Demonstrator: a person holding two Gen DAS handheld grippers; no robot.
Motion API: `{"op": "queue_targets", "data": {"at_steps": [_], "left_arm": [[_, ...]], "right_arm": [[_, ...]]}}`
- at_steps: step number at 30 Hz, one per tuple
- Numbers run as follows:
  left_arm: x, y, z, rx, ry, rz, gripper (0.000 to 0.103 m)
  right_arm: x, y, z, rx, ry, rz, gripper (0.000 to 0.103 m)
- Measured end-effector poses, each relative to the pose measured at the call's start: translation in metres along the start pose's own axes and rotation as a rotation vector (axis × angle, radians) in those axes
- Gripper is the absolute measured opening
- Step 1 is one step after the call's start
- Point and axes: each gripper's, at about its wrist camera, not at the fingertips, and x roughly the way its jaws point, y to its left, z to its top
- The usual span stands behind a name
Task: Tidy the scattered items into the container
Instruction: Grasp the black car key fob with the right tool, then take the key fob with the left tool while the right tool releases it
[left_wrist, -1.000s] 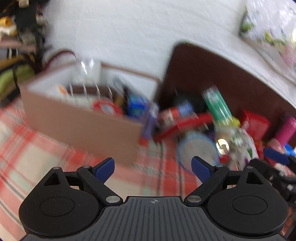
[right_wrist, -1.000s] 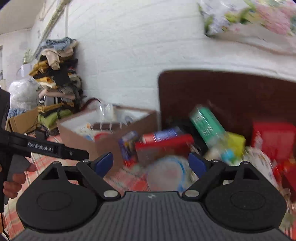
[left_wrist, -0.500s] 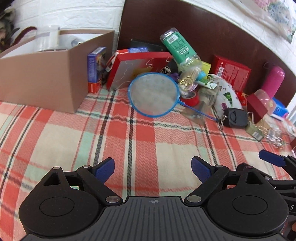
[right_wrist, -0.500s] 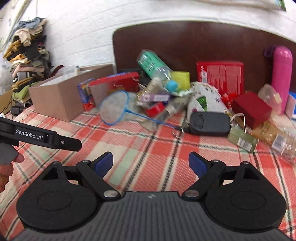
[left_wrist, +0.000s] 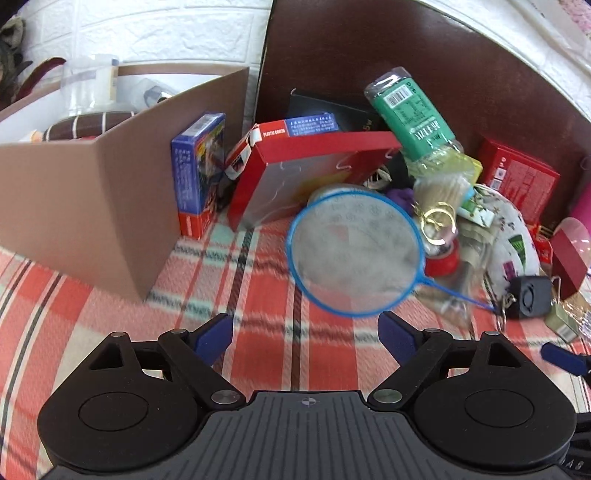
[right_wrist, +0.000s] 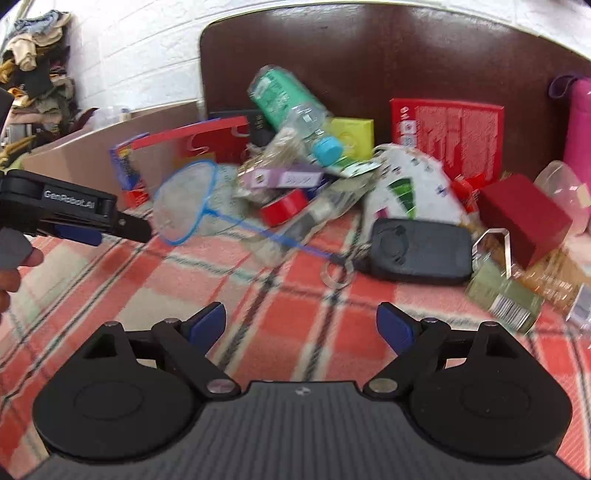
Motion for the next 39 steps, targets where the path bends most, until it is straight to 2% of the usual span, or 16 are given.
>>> {"op": "queue_targets", "data": {"at_steps": [6,12,15,18,19,20,21,24,26,29,30,34,37,39], "left_arm": [[0.020,0.002,0.021,0.007,-0.012,0.014,0.092],[0.039,-0.003,0.027,0.021,0.047,-0.054,0.092],[0.042,-0.008,0.026,0.032,0.058,-0.072,0.083],[0.039,-0.011,0.026,0.050,0.067,-0.082,0.060],[0.037,-0.012,0.026,0.055,0.074,-0.080,0.048],[0.035,-0.011,0.025,0.049,0.081,-0.076,0.051],[0.033,-0.011,0.024,0.040,0.084,-0.070,0.048],[0.021,-0.007,0.017,0.007,0.087,-0.092,0.048],[0.006,-0.010,0.007,0.011,0.086,-0.100,0.051],[-0.018,-0.017,-0.007,0.038,0.085,-0.130,0.051],[-0.026,-0.021,-0.011,0.056,0.085,-0.144,0.051],[-0.051,-0.041,-0.016,0.132,0.065,-0.205,0.053],[-0.057,-0.056,-0.013,0.164,0.051,-0.269,0.058],[-0.049,-0.070,-0.010,0.191,0.060,-0.281,0.058]], "right_arm": [[0.017,-0.033,0.017,0.036,-0.018,-0.100,0.090],[0.041,-0.058,0.034,0.011,-0.023,-0.126,0.093],[0.050,-0.066,0.036,0.027,-0.017,-0.106,0.097],[0.050,-0.063,0.033,0.000,-0.007,-0.098,0.097],[0.048,-0.061,0.033,-0.010,0.001,-0.090,0.095],[0.044,-0.057,0.032,-0.012,0.008,-0.069,0.094],[0.039,-0.053,0.031,-0.015,0.010,-0.037,0.092],[0.021,-0.040,0.024,-0.039,0.012,0.067,0.089],[0.009,-0.031,0.020,-0.056,0.013,0.136,0.090],[-0.009,-0.017,0.013,-0.080,0.015,0.240,0.089],[-0.015,-0.016,0.012,-0.082,0.011,0.247,0.089],[-0.032,-0.027,0.010,-0.043,-0.018,0.187,0.089],[-0.040,-0.037,0.008,-0.011,-0.031,0.151,0.089],[-0.038,-0.043,0.005,0.001,-0.010,0.116,0.087]]}}
